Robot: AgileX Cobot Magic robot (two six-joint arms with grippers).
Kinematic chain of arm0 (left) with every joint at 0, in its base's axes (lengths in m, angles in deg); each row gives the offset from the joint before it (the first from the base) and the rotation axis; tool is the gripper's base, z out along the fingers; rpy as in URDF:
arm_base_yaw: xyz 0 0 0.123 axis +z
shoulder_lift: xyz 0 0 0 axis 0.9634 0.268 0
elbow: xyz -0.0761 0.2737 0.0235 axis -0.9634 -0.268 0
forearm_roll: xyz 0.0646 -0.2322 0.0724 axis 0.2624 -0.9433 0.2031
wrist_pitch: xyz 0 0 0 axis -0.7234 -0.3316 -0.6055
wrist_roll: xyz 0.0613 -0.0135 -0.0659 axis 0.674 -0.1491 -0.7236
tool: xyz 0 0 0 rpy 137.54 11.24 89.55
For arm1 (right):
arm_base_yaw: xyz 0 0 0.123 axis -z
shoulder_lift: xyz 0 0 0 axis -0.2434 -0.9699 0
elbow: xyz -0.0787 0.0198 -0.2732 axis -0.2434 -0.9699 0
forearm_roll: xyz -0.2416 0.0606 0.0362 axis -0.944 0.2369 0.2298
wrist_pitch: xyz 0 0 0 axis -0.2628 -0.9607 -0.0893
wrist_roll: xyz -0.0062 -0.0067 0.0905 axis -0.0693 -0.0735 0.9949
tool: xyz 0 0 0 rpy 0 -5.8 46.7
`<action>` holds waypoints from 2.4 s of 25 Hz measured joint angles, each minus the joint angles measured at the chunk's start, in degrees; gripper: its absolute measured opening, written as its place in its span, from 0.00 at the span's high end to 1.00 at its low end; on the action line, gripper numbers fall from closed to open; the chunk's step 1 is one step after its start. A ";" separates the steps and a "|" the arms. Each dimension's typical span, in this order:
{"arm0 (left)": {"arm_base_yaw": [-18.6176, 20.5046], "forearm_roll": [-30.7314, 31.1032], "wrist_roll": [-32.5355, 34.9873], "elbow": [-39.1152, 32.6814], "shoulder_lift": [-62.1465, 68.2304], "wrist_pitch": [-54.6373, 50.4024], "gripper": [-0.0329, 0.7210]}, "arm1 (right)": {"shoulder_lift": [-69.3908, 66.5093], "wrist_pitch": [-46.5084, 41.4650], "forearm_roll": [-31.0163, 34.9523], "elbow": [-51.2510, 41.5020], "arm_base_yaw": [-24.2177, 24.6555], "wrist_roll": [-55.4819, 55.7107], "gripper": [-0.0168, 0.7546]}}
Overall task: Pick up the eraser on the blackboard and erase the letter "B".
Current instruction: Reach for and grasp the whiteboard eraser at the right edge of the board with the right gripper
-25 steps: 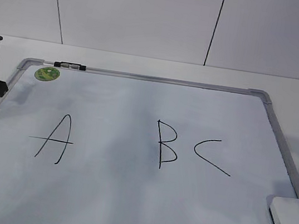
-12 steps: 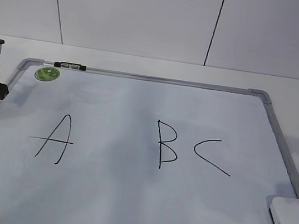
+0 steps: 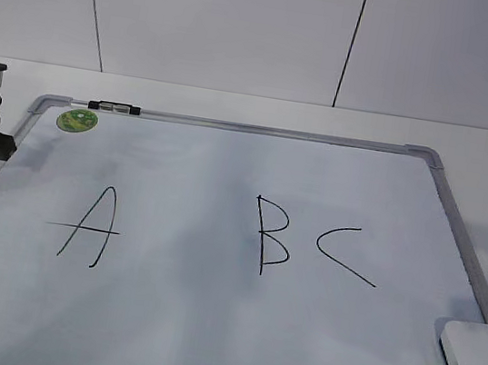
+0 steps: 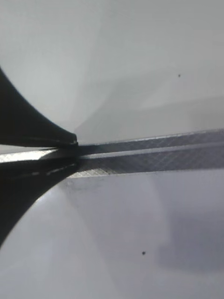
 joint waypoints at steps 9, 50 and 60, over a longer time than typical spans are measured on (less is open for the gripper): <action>0.00 -0.33 -0.04 0.00 0.00 -0.23 0.93 | -1.92 0.00 1.93 0.00 0.00 0.72 0.18; 0.12 -0.81 -0.04 0.11 0.00 -0.79 0.93 | -32.10 13.66 5.95 2.68 0.00 -7.33 0.10; 0.12 -0.90 -0.04 0.21 0.04 -0.90 0.93 | -32.76 13.81 7.08 2.68 0.00 -8.07 0.10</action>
